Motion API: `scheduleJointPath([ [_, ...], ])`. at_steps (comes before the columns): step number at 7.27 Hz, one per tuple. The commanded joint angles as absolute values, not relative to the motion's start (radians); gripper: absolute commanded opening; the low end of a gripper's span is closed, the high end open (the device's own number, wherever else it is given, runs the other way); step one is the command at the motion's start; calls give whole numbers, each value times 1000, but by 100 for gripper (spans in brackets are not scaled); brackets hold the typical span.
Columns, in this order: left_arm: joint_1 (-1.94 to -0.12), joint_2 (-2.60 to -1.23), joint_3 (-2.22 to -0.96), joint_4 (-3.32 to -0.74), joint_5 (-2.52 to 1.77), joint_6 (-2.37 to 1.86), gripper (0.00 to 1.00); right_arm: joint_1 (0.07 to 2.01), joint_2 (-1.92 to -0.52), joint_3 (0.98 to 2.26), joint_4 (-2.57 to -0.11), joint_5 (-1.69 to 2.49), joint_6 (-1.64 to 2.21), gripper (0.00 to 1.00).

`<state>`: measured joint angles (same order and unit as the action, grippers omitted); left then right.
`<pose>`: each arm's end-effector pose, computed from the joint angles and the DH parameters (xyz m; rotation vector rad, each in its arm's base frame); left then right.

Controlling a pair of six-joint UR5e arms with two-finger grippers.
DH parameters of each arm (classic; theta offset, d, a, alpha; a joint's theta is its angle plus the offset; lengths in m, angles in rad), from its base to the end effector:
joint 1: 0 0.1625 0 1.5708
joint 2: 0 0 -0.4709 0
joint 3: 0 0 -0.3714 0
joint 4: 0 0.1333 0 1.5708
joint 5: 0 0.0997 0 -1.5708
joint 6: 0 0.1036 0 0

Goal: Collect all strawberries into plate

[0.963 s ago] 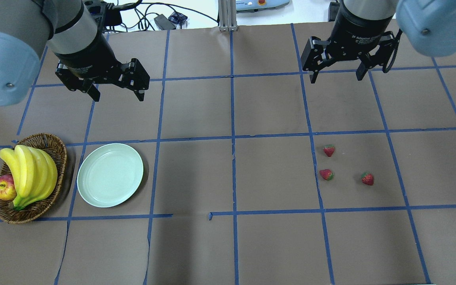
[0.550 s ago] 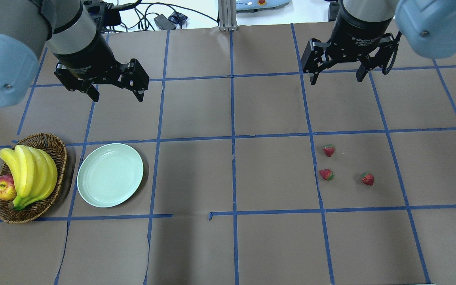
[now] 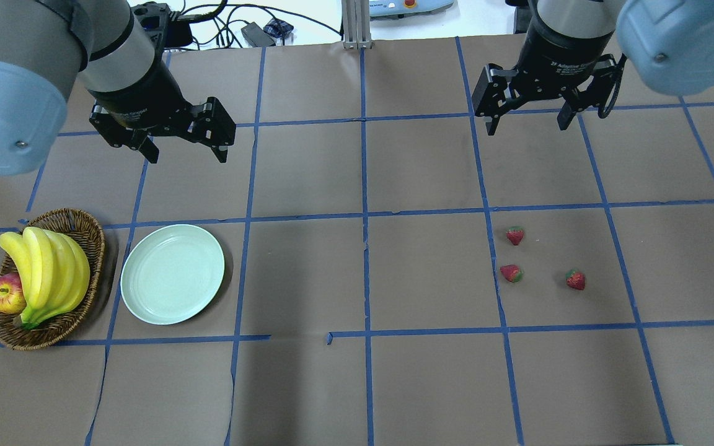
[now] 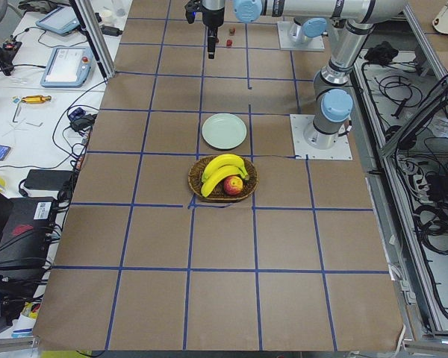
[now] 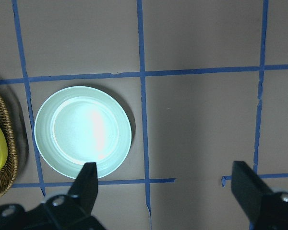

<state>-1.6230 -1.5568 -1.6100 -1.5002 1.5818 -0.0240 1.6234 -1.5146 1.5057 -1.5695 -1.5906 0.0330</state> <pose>-0.1565 -0.4615 0.5250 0.0438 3.1312 -0.0717 0.1573 -0.4907 0.5331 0.0305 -3.1220 0.0132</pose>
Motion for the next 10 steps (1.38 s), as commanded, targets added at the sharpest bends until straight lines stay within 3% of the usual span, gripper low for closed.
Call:
scheduleJointPath([
  [1,-1623,-1555,-1611,-1505,1582,-21,100,1624,-1516,1505,-1572,-1591,37,100],
  [4,-1624,-1559,-1643,-1499,1585,-25,100,1628,-1497,1535,-1572,-1629,46,100],
  [7,-1624,-1552,-1646,-1496,1585,-26,100,1564,-1393,1591,-1667,-1620,35,100],
  [10,-1624,-1551,-1647,-1496,1585,-20,100,1511,-1322,1820,-1978,-1612,-41,100],
])
